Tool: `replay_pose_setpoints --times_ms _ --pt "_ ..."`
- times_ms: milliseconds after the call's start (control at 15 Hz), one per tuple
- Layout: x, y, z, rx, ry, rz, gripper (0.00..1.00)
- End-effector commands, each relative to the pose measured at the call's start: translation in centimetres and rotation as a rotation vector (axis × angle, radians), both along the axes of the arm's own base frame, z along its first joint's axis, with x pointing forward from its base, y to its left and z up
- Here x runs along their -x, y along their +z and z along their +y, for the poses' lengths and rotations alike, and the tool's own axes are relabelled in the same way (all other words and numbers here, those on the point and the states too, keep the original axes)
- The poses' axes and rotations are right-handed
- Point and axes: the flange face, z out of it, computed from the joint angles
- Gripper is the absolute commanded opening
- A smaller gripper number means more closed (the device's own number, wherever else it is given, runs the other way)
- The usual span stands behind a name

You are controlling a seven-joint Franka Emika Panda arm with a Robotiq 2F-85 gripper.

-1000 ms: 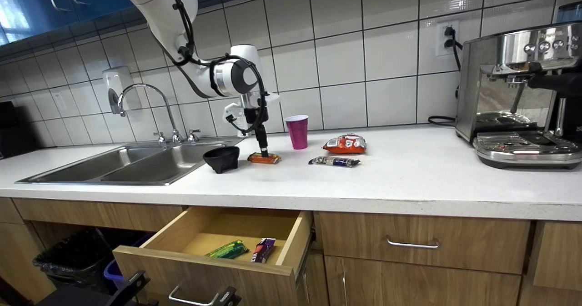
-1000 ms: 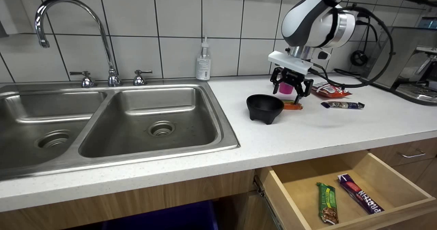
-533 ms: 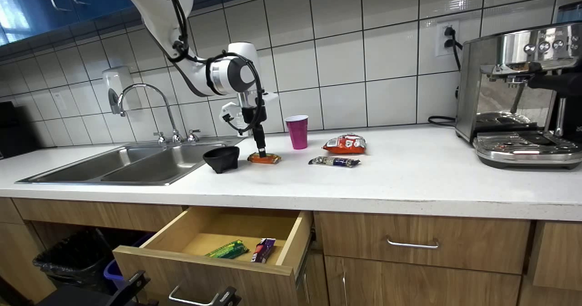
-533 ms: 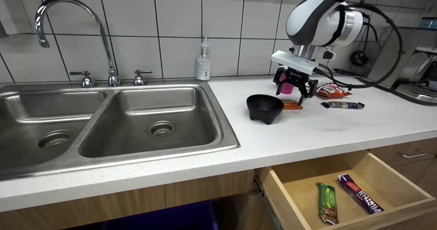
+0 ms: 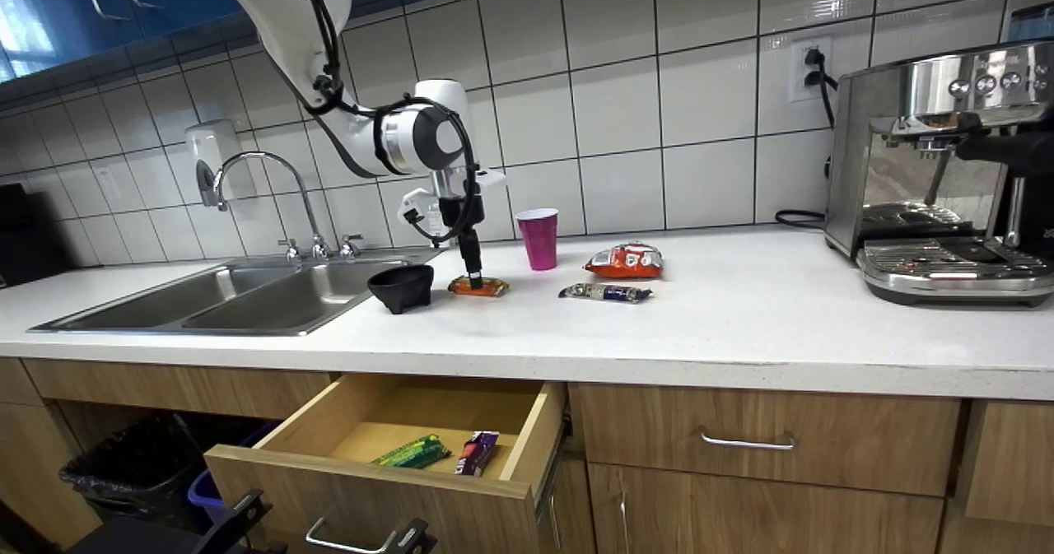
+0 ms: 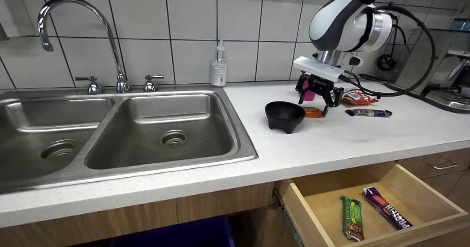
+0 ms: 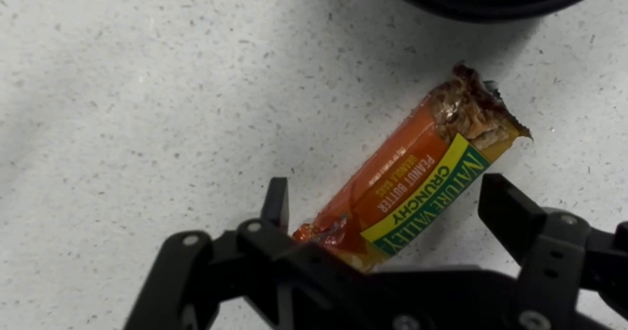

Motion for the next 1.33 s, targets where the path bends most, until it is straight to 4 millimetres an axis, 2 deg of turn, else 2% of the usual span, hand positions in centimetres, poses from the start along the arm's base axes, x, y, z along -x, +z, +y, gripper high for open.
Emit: replay_pose_setpoints --times_ms 0,667,1267 --pt "0.0 0.2 -0.2 -0.002 -0.015 0.007 1.0" --pt "-0.8 -1.0 -0.5 0.002 -0.022 0.024 1.0" --pt "-1.0 -0.3 -0.9 -0.017 -0.056 0.005 1.0"
